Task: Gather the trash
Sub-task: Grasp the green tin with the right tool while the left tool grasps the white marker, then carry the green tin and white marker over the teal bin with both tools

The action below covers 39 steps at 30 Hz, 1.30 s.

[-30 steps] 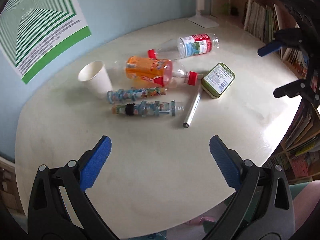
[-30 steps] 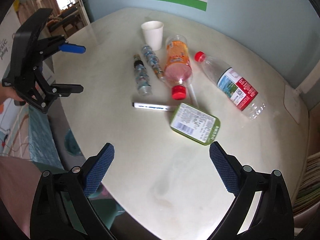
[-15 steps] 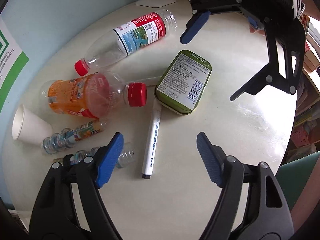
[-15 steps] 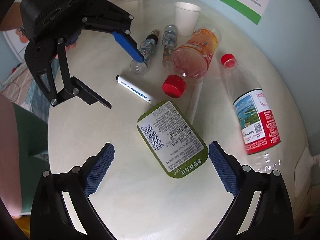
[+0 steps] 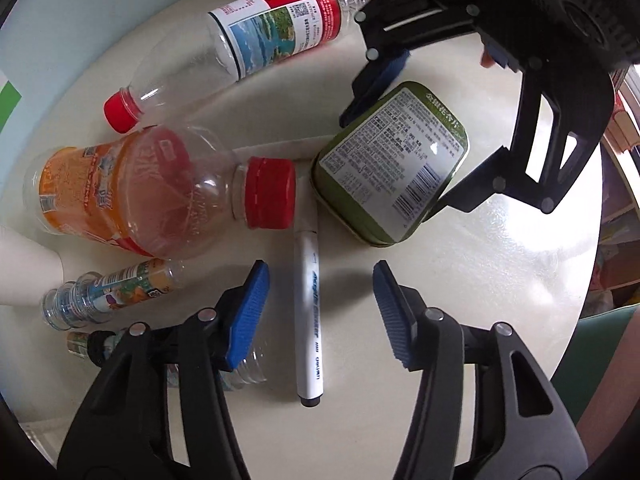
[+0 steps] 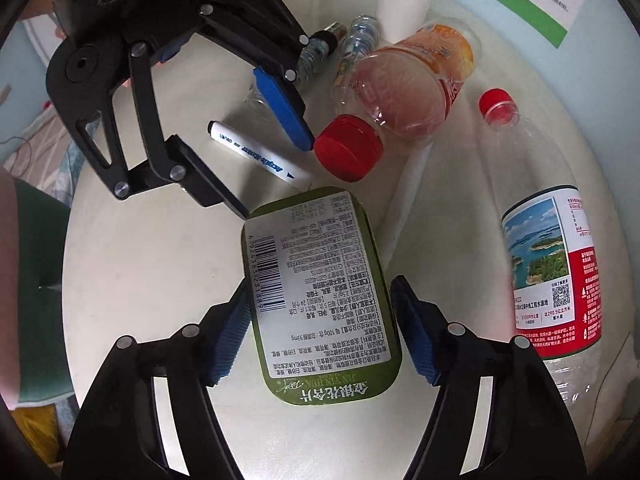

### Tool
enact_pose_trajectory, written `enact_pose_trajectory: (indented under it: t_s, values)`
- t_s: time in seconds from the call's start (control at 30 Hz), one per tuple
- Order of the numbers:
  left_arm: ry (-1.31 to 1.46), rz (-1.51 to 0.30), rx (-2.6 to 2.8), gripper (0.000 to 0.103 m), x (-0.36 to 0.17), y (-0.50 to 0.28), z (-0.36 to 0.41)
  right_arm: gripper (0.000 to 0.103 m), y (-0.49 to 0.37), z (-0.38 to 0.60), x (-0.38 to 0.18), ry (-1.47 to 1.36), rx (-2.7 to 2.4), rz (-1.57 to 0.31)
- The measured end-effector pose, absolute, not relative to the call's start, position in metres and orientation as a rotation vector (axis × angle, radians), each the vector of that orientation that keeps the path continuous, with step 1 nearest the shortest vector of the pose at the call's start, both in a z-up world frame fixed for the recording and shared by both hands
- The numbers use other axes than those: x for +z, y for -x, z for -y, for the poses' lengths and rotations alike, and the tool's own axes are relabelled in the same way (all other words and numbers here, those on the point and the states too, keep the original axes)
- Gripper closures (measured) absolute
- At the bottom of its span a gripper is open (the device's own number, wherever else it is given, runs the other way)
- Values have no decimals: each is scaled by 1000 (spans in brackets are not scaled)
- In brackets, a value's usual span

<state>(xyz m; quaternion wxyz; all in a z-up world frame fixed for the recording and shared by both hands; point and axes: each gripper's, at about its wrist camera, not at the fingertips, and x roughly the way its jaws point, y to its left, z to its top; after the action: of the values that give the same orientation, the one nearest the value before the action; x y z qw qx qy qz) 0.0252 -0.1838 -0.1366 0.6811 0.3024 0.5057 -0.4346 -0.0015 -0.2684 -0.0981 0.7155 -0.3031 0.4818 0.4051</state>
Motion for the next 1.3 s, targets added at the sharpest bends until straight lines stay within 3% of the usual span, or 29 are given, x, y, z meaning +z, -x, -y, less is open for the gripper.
enact_pose_trajectory:
  t_s: [0.17,0.8,1.3]
  values:
    - [-563,-1197,-961,92,-135,-47,175,40,1,277,-94,628,897,-1110]
    - [-661,-1158,-936,92,-106,-19,163,41,13,318,-46,401,813,-1148]
    - [-611,-1027,-779,92,-37,9,82,41,19,231,6,456,860,-1059]
